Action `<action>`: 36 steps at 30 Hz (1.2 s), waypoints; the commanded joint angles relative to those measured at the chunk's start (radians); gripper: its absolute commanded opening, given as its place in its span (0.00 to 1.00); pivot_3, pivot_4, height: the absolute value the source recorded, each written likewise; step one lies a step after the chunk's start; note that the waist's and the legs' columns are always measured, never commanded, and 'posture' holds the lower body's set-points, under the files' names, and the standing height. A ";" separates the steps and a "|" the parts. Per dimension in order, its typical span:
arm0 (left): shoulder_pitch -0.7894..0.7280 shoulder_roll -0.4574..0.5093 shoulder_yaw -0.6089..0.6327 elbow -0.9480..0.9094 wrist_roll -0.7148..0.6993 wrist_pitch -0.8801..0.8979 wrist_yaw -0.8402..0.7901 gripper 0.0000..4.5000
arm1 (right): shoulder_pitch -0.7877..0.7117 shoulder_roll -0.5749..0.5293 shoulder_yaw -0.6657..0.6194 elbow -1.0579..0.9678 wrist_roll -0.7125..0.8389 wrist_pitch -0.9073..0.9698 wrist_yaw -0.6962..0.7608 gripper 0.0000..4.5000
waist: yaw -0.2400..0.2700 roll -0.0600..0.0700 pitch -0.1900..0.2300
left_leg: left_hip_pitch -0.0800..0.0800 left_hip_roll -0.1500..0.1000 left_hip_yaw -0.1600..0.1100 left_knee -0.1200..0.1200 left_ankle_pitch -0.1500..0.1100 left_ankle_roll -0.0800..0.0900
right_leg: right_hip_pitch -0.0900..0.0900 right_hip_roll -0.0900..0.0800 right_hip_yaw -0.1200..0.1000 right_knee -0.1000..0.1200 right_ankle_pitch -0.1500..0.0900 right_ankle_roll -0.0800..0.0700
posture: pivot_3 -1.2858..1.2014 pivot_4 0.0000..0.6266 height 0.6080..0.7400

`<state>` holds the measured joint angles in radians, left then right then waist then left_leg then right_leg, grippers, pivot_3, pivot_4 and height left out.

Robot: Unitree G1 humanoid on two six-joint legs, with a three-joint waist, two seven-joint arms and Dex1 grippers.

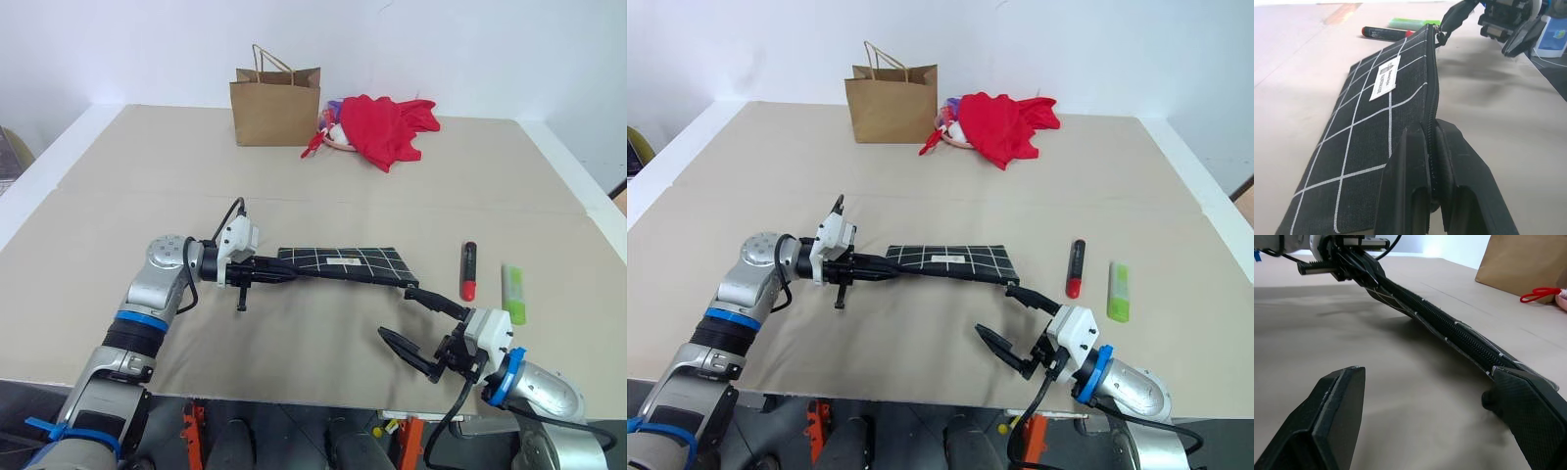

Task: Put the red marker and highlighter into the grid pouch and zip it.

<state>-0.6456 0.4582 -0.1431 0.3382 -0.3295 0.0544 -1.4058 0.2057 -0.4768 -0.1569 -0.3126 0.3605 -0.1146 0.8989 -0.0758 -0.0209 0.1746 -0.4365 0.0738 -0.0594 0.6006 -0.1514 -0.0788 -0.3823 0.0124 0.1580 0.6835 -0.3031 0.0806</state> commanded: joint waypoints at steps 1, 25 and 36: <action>0.011 0.019 0.022 -0.053 -0.015 0.009 0.004 0.00 | -0.027 0.008 -0.008 0.034 -0.020 -0.082 -0.018 0.99 | 0.000 0.000 0.000 | 0.000 0.000 0.000 0.000 0.000 0.000 | 0.000 0.000 0.000 0.000 0.000 0.000 | 0.52 0.24 1.00; 0.025 0.018 0.015 -0.077 -0.010 0.006 0.031 0.00 | -0.149 -0.037 0.038 0.100 0.005 -0.116 0.028 0.04 | 0.002 0.000 0.000 | 0.000 0.000 0.000 0.000 0.000 0.000 | 0.000 0.000 0.000 0.000 0.000 0.000 | 0.52 0.24 1.00; -0.015 -0.033 -0.008 -0.058 0.026 -0.083 0.063 0.00 | -0.420 -0.031 0.248 0.048 -0.066 0.108 -0.013 0.04 | 0.002 0.001 0.000 | 0.000 0.000 -0.001 0.000 0.001 -0.002 | 0.000 0.000 0.000 0.000 0.001 0.000 | 0.52 0.24 1.00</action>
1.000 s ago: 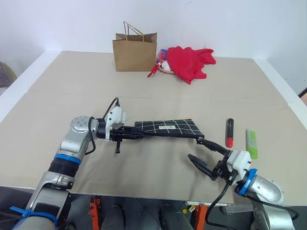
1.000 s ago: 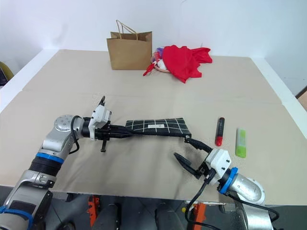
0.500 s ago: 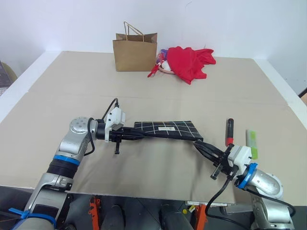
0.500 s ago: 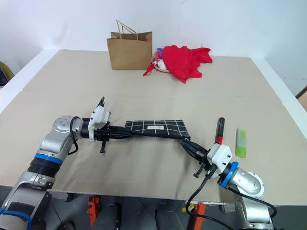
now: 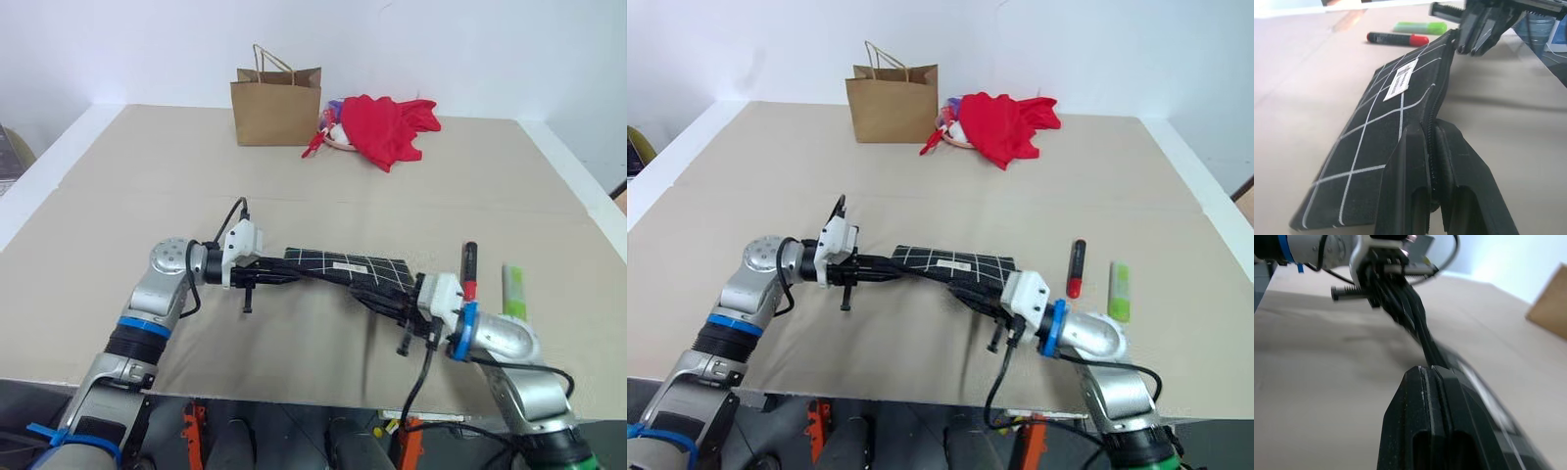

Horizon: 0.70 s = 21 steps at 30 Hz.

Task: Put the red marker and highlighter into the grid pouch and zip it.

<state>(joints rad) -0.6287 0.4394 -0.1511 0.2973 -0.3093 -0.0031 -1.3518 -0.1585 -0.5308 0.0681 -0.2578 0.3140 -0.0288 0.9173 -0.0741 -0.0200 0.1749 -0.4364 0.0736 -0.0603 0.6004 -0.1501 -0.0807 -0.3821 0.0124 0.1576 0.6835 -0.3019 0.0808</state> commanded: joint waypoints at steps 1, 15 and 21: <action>-0.035 -0.018 -0.002 -0.015 0.007 -0.030 0.010 0.00 | -0.078 0.034 0.033 -0.002 -0.024 0.037 -0.041 0.04 | 0.000 0.000 0.000 | 0.000 0.000 0.000 0.000 0.000 0.000 | 0.000 0.000 0.000 0.000 0.000 0.000 | 0.52 0.24 1.00; -0.037 -0.060 -0.023 -0.008 0.044 -0.073 0.025 0.00 | -0.234 0.180 0.177 0.090 -0.106 0.148 -0.108 0.04 | 0.000 0.000 0.000 | -0.001 0.000 -0.001 -0.001 0.000 0.000 | 0.000 0.000 -0.001 0.000 0.000 -0.001 | 0.52 0.24 1.00; -0.044 -0.076 -0.024 0.002 0.054 -0.084 0.037 0.00 | -0.264 0.243 0.196 0.119 -0.117 0.202 -0.149 0.04 | -0.001 0.000 0.000 | -0.001 0.000 -0.001 -0.001 0.000 0.000 | -0.001 0.000 -0.002 0.000 0.000 -0.001 | 0.52 0.24 1.00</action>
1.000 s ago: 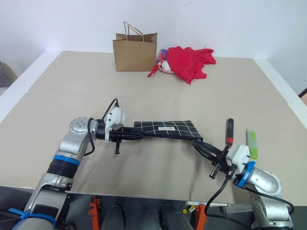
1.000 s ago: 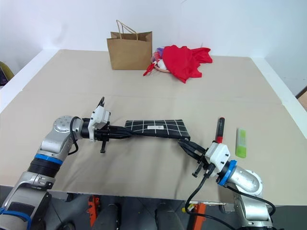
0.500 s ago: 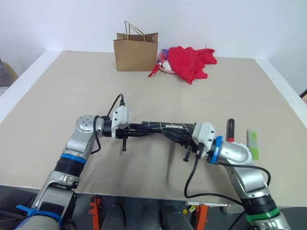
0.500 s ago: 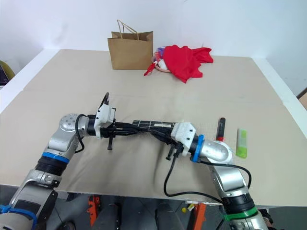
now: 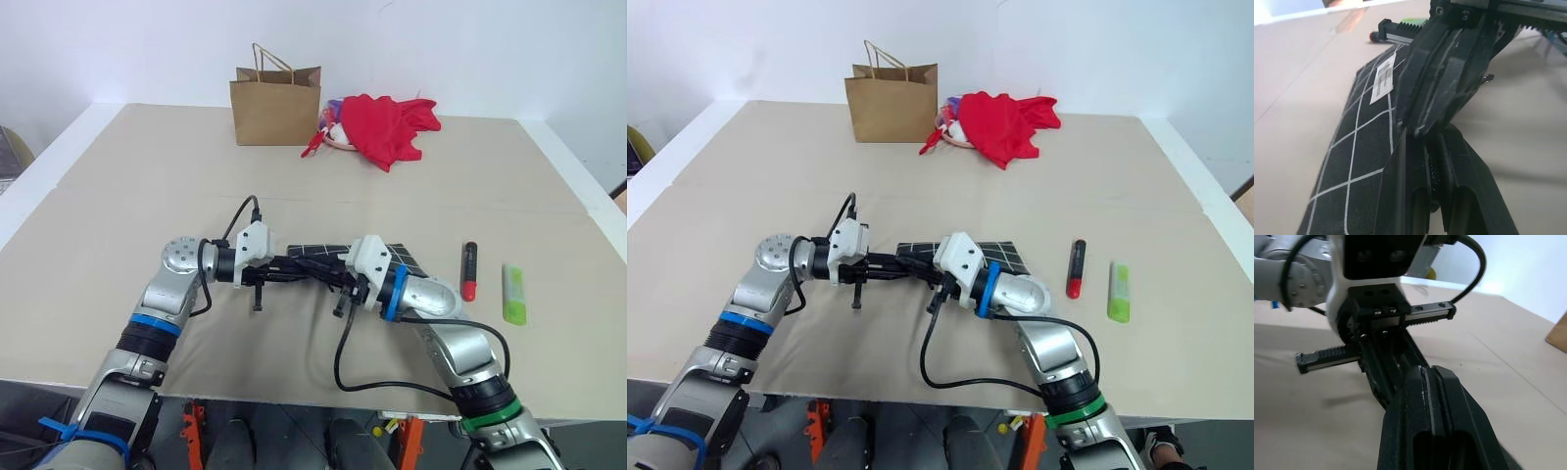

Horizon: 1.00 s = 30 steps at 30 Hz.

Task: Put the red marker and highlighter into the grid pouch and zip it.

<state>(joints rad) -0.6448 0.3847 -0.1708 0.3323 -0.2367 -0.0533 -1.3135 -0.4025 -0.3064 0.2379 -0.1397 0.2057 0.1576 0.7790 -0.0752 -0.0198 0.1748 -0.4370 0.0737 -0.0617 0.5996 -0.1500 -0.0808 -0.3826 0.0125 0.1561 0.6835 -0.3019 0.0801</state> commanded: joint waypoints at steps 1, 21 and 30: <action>-0.028 -0.024 -0.004 -0.031 -0.017 -0.036 0.000 0.00 | -0.027 0.025 0.027 0.006 -0.011 0.020 -0.013 0.04 | 0.000 0.000 0.000 | 0.000 0.000 0.000 0.000 0.000 0.000 | 0.000 0.000 0.000 0.000 0.000 0.000 | 0.52 0.24 1.00; -0.019 -0.005 0.013 -0.040 -0.018 -0.043 0.014 0.00 | 0.204 -0.170 -0.260 -0.331 0.318 0.285 0.065 0.84 | 0.004 0.000 0.000 | -0.001 0.000 -0.001 -0.001 0.000 0.000 | 0.000 -0.001 -0.001 0.000 -0.001 0.000 | 0.52 0.24 1.00; 0.001 0.029 0.023 -0.049 -0.029 -0.045 0.012 0.00 | 0.315 -0.296 -0.672 -0.236 0.510 0.411 -0.089 0.98 | 0.000 0.000 0.000 | 0.000 -0.001 -0.001 0.000 0.001 0.002 | 0.001 0.000 -0.001 0.000 0.000 0.000 | 0.52 0.24 1.00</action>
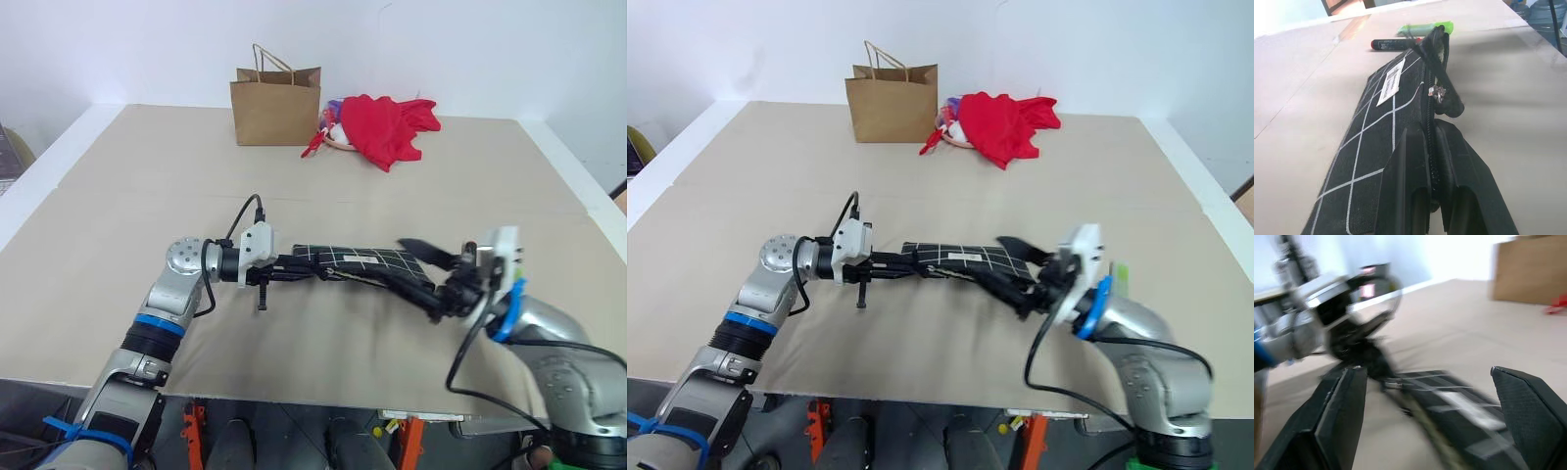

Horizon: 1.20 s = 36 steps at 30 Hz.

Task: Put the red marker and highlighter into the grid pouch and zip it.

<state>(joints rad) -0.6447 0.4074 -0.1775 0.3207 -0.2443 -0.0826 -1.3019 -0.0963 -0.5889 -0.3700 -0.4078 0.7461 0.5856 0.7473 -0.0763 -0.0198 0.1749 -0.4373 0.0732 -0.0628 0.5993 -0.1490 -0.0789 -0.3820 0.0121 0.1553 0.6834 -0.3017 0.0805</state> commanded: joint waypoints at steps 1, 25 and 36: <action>0.003 0.010 0.030 -0.038 -0.022 -0.016 0.003 0.00 | 0.016 -0.003 -0.071 0.066 -0.102 -0.050 -0.129 0.98 | 0.001 0.000 0.000 | 0.000 0.000 0.000 0.000 0.000 0.000 | 0.000 0.000 0.000 0.000 0.000 0.000 | 0.52 0.24 1.00; 0.034 0.018 0.027 -0.110 -0.024 0.009 0.020 0.00 | 0.024 0.311 0.089 0.170 -0.494 -0.041 -0.662 0.98 | -0.004 0.003 -0.001 | 0.000 0.000 0.000 -0.003 0.000 0.000 | -0.001 0.000 0.000 0.000 0.000 -0.001 | 0.52 0.24 1.00; 0.020 0.016 0.027 -0.093 -0.018 0.002 0.028 0.00 | 0.057 0.366 0.111 0.139 -0.535 0.006 -0.738 0.29 | -0.002 0.002 -0.001 | 0.000 0.000 0.000 -0.003 0.000 0.001 | -0.001 0.000 0.000 0.000 0.000 -0.001 | 0.52 0.24 1.00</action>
<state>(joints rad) -0.6046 0.4168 -0.1660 0.2469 -0.2471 -0.0772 -1.2762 -0.0706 -0.2261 -0.2686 -0.2835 0.2311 0.5578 0.0181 -0.0780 -0.0179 0.1735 -0.4370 0.0730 -0.0629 0.5965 -0.1485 -0.0784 -0.3831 0.0120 0.1552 0.6833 -0.3023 0.0796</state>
